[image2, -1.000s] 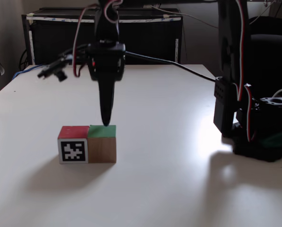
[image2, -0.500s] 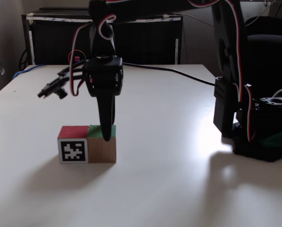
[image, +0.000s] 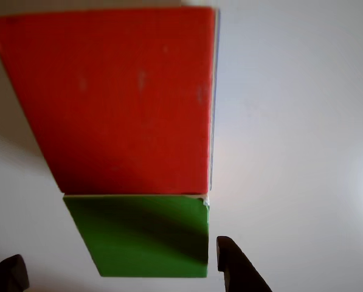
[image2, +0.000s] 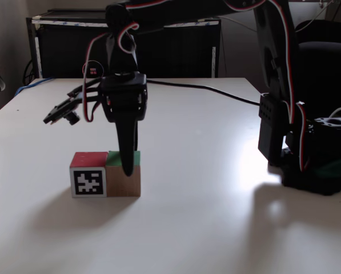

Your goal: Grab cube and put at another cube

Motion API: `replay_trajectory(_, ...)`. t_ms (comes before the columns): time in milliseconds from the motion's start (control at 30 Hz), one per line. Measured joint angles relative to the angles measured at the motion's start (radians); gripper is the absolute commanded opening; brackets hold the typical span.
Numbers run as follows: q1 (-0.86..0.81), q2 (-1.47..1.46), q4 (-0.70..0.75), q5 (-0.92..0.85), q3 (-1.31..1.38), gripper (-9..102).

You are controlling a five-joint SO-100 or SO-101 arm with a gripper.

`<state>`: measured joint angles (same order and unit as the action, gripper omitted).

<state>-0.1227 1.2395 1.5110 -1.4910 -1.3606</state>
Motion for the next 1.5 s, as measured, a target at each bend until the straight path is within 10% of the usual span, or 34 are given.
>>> replay_trajectory(700,-0.018,-0.147,-0.029,0.037,0.153,8)
replay_trajectory(1500,0.046,0.018,0.153,0.16,0.196,6)
